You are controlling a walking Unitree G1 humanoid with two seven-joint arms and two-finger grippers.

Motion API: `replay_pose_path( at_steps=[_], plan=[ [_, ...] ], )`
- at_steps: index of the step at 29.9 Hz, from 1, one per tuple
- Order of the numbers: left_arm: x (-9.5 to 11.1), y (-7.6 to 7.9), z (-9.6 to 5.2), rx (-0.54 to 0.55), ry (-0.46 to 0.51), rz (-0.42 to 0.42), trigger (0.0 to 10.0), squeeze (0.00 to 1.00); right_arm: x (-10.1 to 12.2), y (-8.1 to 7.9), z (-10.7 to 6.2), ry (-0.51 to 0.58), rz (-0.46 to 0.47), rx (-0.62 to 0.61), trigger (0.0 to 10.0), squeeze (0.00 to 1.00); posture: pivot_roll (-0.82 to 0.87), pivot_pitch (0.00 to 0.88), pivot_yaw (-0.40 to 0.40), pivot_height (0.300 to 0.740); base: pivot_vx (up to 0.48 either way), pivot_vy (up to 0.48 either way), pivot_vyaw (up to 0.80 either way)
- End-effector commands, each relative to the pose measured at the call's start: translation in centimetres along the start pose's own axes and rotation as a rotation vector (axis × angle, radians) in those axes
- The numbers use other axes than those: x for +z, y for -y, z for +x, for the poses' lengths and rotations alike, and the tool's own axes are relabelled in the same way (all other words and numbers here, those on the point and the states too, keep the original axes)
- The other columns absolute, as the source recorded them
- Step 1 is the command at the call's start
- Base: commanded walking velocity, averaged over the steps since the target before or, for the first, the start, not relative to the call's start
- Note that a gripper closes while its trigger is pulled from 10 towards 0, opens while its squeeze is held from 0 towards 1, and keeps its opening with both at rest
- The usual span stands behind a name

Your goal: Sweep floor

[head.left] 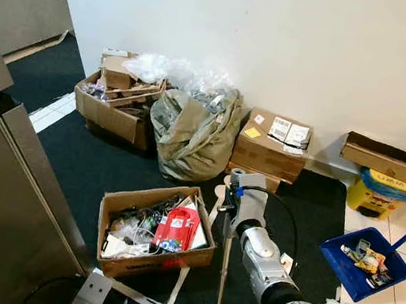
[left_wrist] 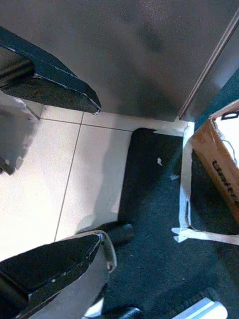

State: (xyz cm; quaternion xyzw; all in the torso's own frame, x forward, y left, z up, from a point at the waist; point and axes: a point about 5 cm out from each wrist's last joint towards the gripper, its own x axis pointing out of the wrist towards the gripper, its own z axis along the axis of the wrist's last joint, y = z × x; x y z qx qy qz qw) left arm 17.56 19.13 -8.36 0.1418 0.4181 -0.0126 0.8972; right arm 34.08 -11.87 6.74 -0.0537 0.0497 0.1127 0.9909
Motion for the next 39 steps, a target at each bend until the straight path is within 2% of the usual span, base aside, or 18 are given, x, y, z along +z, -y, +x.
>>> replay_pose_path(
  at_steps=[1, 15, 26, 39],
  plan=[
    [0.0, 0.2, 0.0, 0.004, -0.011, -0.025, 10.0, 0.00, 0.7, -0.2, 0.1, 0.047, 0.019, 0.012, 10.0, 0.00, -0.11, 0.000, 0.013, 0.740, 0.000, 0.000, 0.00],
    [0.8, 0.0, 0.3, 0.003, 0.002, -0.061, 10.0, 0.00, -0.7, 0.1, -0.7, 0.009, -0.015, 0.074, 10.0, 0.00, -0.12, 0.000, 0.034, 0.740, 0.000, 0.000, 0.00],
    [1.1, -0.1, 0.4, -0.012, 0.005, -0.071, 10.0, 0.00, -0.8, -0.5, -0.8, 0.000, -0.003, 0.112, 10.0, 0.00, -0.12, 0.000, 0.035, 0.740, 0.000, 0.000, 0.00],
    [1.7, 0.2, 0.5, -0.028, 0.019, -0.080, 10.0, 0.00, -0.9, -0.8, -0.8, -0.004, 0.004, 0.137, 10.0, 0.00, -0.10, 0.011, 0.020, 0.740, 0.000, -0.357, 0.00]
  ],
)
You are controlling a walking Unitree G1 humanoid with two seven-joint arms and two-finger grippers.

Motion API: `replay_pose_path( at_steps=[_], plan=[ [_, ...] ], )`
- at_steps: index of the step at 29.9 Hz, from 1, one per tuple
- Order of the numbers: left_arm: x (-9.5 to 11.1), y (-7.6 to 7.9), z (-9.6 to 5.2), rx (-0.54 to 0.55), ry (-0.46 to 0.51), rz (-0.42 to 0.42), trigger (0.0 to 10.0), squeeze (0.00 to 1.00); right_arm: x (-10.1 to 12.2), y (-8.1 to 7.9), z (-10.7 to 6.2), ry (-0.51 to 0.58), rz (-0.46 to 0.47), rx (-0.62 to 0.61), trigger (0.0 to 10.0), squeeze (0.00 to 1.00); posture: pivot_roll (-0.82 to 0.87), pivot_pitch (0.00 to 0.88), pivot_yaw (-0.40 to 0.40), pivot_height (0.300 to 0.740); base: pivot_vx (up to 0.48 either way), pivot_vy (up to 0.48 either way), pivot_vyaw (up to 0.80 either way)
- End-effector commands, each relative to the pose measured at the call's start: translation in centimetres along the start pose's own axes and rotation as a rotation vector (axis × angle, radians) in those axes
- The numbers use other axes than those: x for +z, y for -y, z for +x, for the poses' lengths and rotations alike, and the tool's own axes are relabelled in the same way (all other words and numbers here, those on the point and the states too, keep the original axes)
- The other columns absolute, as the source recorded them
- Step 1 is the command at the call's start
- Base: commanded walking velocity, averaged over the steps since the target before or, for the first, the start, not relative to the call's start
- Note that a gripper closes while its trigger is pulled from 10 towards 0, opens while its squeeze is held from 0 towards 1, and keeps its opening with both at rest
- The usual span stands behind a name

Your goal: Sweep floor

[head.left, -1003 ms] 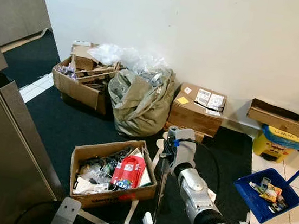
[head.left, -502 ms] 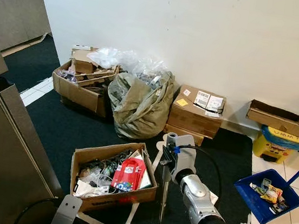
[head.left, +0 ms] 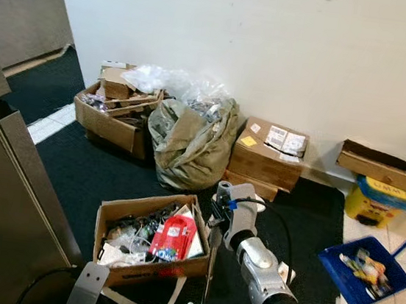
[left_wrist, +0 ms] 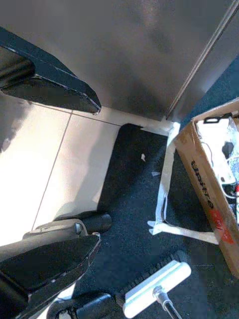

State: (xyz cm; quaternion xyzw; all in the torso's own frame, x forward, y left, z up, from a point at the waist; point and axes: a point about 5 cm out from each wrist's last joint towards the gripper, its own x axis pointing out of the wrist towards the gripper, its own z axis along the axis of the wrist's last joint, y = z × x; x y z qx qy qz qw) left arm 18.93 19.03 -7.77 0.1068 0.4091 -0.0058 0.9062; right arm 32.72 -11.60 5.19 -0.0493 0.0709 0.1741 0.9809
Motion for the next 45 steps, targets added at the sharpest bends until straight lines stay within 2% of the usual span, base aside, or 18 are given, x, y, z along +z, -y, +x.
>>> replay_pose_path(
  at_steps=[1, 11, 17, 24, 38, 45],
  plan=[
    [0.2, 0.4, 0.1, -0.014, -0.003, -0.009, 10.0, 0.00, 0.8, -0.1, 0.3, 0.032, -0.005, 0.011, 10.0, 0.00, -0.10, 0.011, 0.020, 0.740, 0.000, -0.435, 0.00],
    [0.8, 0.6, 0.2, -0.011, 0.009, -0.032, 10.0, 0.00, 0.6, -0.3, 0.3, 0.021, -0.010, 0.032, 10.0, 0.00, -0.09, 0.015, 0.015, 0.740, 0.000, -0.436, 0.00],
    [1.1, 0.1, 0.3, 0.009, 0.015, -0.030, 10.0, 0.00, 1.1, -0.4, 0.6, 0.032, -0.011, 0.034, 10.0, 0.00, -0.09, 0.013, 0.027, 0.740, 0.000, -0.324, 0.00],
    [1.0, -0.6, 0.3, 0.039, 0.017, -0.047, 10.0, 0.00, 1.2, -0.5, 0.7, 0.036, -0.009, 0.041, 10.0, 0.00, -0.08, 0.020, 0.025, 0.740, 0.000, 0.000, 0.00],
    [0.4, -1.0, 0.1, 0.053, 0.006, -0.048, 10.0, 0.00, 1.2, -0.8, 0.7, 0.036, 0.004, 0.061, 10.0, 0.00, -0.07, 0.015, 0.020, 0.740, 0.000, 0.000, 0.00],
    [0.7, -0.9, 0.2, 0.039, 0.012, -0.039, 10.0, 0.00, 0.8, -0.2, 0.6, 0.013, 0.014, 0.043, 10.0, 0.00, -0.08, 0.006, 0.020, 0.740, 0.000, 0.000, 0.00]
  ],
)
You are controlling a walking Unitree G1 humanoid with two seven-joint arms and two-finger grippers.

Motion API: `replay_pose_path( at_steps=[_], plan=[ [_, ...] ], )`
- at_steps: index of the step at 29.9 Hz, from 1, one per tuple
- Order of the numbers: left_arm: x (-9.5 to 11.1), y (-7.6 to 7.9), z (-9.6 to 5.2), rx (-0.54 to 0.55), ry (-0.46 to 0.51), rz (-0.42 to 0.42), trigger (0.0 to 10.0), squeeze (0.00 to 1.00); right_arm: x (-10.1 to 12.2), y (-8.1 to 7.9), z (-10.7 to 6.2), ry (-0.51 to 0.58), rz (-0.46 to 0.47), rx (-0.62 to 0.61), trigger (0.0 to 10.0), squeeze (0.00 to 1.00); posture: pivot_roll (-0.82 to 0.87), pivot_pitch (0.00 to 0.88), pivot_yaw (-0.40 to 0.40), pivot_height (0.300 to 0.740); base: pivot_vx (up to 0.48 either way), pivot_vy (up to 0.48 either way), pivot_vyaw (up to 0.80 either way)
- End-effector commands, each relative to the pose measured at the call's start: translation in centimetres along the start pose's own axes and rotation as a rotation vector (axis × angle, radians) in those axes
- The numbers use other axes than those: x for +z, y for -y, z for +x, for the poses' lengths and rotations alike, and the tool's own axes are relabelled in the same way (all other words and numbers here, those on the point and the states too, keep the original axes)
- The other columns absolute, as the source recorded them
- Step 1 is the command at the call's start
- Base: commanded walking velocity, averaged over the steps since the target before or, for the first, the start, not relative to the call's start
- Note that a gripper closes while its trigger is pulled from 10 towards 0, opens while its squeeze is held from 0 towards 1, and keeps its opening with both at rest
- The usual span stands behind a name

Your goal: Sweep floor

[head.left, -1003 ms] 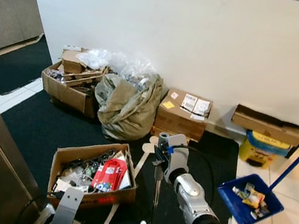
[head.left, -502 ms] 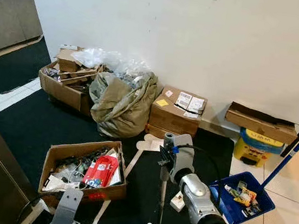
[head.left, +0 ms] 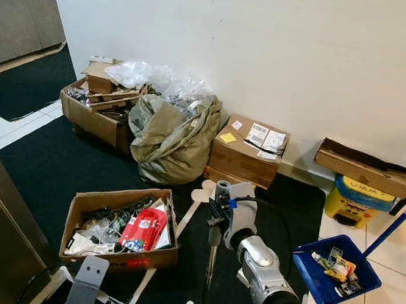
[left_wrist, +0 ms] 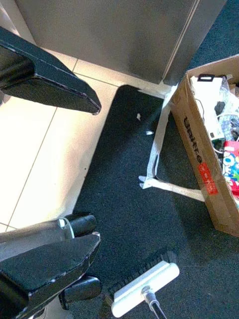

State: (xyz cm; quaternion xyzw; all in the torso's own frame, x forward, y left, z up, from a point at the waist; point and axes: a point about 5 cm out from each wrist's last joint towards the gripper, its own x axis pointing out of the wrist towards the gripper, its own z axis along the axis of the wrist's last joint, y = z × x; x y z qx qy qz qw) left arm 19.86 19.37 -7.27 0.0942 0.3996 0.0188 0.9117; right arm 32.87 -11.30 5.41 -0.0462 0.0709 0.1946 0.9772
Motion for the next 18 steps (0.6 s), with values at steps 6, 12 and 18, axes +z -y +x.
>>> replay_pose_path(
  at_steps=[6, 12, 18],
  plan=[
    [0.0, -0.2, 0.0, -0.003, -0.001, 0.005, 10.0, 0.00, -0.1, 0.6, 0.1, -0.026, 0.027, -0.028, 10.0, 0.00, -0.08, 0.000, 0.019, 0.740, 0.000, 0.000, 0.00],
    [-0.2, 0.0, -0.1, -0.007, -0.007, 0.005, 10.0, 0.00, -0.5, 1.0, -0.3, -0.036, 0.039, -0.039, 10.0, 0.00, -0.09, 0.000, 0.027, 0.740, 0.000, 0.000, 0.00],
    [-0.4, 0.0, -0.1, -0.011, -0.011, 0.006, 10.0, 0.00, -0.4, 1.0, -0.2, -0.029, 0.040, -0.045, 10.0, 0.00, -0.09, 0.000, 0.033, 0.740, 0.000, 0.000, 0.00]
  ],
)
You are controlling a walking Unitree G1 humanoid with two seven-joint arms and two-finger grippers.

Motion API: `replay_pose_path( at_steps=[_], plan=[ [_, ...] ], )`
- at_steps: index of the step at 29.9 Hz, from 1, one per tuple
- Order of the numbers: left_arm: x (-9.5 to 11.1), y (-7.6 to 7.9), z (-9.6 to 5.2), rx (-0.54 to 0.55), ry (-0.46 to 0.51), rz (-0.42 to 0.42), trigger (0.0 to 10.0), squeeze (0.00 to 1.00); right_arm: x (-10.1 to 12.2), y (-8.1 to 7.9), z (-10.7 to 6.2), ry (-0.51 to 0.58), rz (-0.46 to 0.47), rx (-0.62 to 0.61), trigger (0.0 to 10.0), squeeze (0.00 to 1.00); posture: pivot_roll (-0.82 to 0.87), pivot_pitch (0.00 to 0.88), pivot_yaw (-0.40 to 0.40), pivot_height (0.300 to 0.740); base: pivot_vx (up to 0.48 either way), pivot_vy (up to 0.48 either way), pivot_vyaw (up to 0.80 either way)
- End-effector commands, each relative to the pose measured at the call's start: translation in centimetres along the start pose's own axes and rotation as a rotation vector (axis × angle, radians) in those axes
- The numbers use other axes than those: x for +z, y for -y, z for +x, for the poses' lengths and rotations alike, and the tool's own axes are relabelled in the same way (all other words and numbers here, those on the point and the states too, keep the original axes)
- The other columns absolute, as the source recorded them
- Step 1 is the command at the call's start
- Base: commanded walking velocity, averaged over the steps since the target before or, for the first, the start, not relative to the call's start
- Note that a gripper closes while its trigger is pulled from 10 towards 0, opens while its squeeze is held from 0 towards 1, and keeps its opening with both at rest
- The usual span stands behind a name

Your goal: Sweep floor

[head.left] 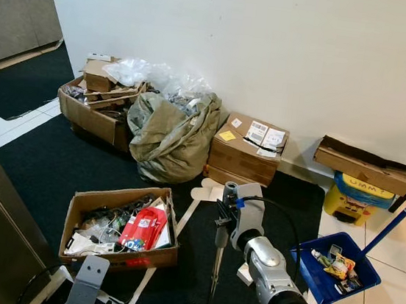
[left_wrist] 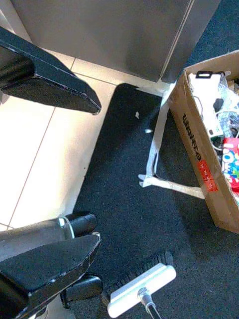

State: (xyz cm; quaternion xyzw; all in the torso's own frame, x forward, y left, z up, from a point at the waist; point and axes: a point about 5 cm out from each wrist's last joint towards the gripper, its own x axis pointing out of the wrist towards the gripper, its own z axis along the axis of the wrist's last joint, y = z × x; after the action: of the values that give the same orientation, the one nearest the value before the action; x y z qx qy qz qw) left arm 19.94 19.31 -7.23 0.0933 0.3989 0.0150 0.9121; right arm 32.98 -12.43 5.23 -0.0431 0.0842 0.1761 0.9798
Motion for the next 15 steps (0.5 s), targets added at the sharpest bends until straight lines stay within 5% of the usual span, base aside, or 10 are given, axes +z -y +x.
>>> replay_pose_path(
  at_steps=[1, 15],
  plan=[
    [-0.44, 0.00, -0.11, -0.003, -0.013, 0.004, 10.0, 0.00, -0.07, -0.02, 0.05, -0.004, 0.026, -0.009, 10.0, 0.00, -0.09, 0.000, 0.033, 0.740, 0.000, 0.000, 0.00],
    [0.21, 0.12, 0.04, -0.031, 0.010, -0.005, 10.0, 0.00, 0.32, -0.31, 0.20, 0.022, 0.037, -0.005, 10.0, 0.00, -0.09, 0.013, 0.040, 0.740, 0.000, 0.000, 0.00]
  ],
)
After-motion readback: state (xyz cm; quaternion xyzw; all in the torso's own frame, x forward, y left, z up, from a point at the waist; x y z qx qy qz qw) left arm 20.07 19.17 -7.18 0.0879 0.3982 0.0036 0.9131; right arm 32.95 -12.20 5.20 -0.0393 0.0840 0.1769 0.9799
